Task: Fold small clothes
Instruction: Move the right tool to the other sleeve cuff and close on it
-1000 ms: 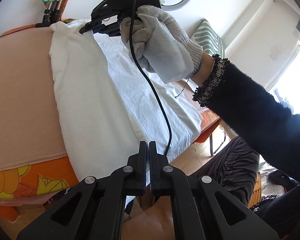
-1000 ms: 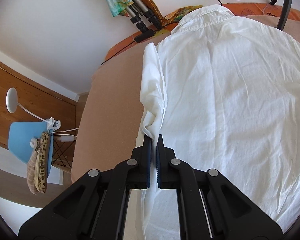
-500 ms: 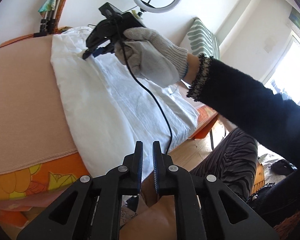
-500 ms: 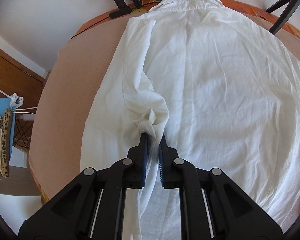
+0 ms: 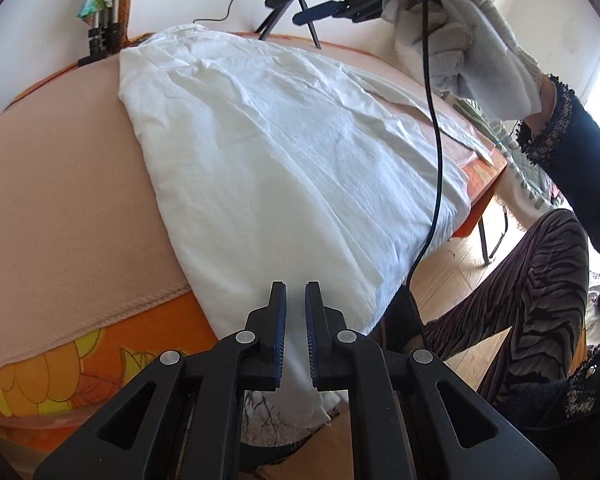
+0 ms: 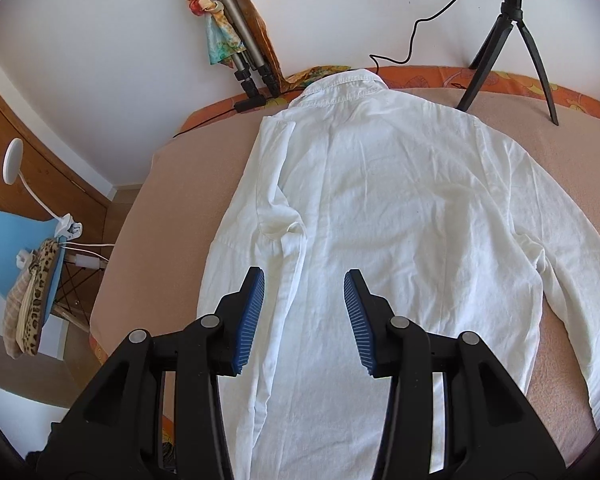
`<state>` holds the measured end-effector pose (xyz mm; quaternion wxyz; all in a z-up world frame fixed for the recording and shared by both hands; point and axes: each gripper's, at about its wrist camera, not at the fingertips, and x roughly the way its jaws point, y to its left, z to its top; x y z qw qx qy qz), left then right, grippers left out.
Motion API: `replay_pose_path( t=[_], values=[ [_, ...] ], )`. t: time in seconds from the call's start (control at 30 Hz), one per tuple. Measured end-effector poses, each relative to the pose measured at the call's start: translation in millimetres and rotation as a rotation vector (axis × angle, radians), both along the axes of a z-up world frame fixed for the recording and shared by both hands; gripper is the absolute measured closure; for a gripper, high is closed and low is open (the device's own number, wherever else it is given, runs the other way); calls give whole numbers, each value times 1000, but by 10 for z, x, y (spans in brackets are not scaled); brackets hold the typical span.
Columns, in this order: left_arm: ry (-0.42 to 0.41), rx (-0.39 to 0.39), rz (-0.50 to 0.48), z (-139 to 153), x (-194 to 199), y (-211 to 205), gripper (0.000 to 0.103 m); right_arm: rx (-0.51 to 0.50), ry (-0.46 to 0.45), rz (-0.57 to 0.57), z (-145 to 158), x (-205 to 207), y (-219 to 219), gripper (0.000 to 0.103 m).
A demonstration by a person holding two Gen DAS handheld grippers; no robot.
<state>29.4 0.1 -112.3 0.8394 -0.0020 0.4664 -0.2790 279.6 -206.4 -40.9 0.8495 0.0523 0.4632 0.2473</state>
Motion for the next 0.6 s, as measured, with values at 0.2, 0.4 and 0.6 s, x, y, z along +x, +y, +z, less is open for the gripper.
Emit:
replay_pose_path(
  t=[0.2, 0.4, 0.6],
  values=[
    [-40, 4, 16, 58, -140, 44, 95, 32, -70, -62, 224, -357, -714, 58],
    [-140, -33, 23, 354, -144, -152, 92, 37, -141, -156, 354, -637, -1498, 43],
    [-181, -99, 24, 537, -7, -446, 69, 3, -190, -258, 383, -851, -2274, 37]
  ],
)
